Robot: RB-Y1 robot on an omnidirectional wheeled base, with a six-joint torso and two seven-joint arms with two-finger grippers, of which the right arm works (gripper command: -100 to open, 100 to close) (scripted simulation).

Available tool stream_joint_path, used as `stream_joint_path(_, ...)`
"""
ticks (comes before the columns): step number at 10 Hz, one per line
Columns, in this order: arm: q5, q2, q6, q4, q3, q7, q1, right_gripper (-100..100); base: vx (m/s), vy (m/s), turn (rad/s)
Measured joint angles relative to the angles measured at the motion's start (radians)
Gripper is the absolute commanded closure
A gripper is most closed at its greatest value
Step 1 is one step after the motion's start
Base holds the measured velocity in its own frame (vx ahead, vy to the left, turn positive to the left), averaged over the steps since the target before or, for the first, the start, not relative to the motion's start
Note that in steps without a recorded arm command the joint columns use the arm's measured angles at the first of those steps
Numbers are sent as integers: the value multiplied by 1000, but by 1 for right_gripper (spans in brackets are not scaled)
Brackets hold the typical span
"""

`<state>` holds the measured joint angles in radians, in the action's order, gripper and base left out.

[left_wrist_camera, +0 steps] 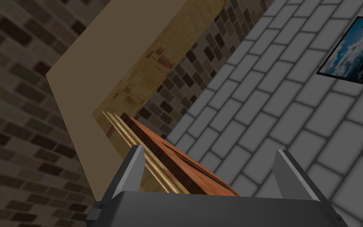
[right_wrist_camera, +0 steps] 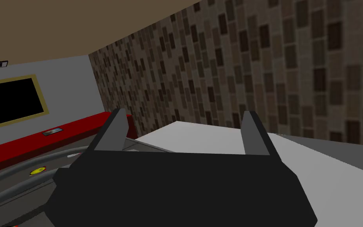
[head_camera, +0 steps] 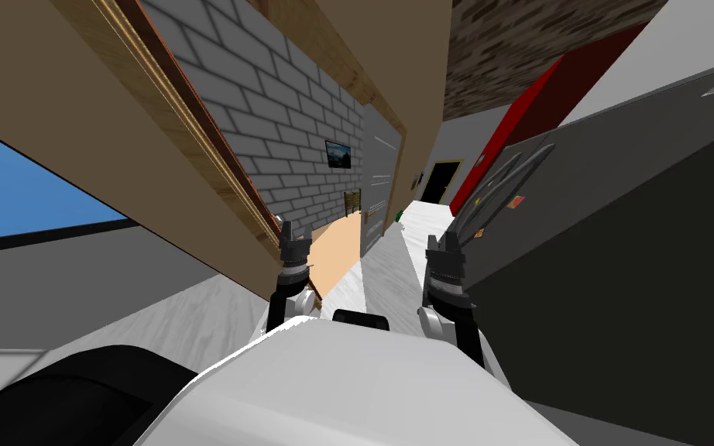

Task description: Push the door open

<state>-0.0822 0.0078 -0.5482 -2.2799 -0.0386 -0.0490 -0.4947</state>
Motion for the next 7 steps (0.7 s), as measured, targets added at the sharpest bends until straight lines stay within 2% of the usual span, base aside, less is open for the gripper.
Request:
stream_joint_path(3,-5,-14,5,50,4,12,37,-100,81,-54,53)
stream_joint_path(6,-12,-22,-6,99,-1,20,57,-100,63,-48,50)
stream_joint_path(7,-14,-25,-9,124,0,24,71,-100,74,-65,59)
